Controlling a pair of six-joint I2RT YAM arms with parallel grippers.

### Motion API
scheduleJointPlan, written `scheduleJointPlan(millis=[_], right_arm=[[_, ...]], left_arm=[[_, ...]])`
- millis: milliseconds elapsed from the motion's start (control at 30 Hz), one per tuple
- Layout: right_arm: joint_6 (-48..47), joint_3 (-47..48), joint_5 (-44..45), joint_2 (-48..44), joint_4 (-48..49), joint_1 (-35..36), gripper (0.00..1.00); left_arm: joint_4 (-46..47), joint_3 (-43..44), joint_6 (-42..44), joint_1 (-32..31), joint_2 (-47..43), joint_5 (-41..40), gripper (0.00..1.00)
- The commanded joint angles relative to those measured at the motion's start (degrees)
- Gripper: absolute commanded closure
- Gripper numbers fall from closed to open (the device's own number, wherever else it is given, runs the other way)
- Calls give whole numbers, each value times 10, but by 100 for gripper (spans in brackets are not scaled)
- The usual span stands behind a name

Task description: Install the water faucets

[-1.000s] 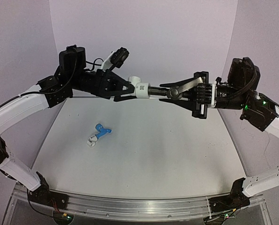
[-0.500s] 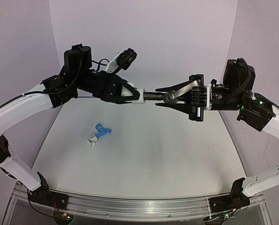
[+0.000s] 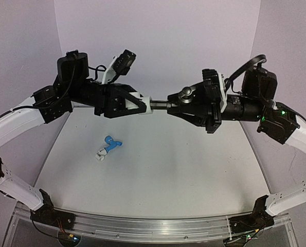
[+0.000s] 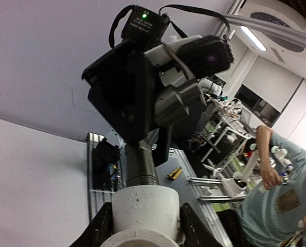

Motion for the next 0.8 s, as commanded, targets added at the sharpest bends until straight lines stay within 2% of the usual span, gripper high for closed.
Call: scheduleJointPlan(millis=[0,67,133,367,533,667,767], right_arm=[[242,7,49,4,36,-2,100],[302,5,54,5,36,-3,100],[321,1,37,3,41,-2,100],[285,9,29,4,61,-2,100],[130,6,1,-13,61,-3,100],[-3,-5,-5,-31,58,-3,100],[-99,-12,-13,-40,43,-3,100]], left_arm=[[-10,6,146,-10,-59,-78,100],[-20,-2,187,-16,-72,-117,100],[-18,-10,208,-19,-79,-141,100],[-46,14,186,-19,-55,-141,100],[-85,31,127,-10,-44,-143,100],[-112,42,91,-5,-22,-87,100],[-93,48,37,2,-10,-20,100]])
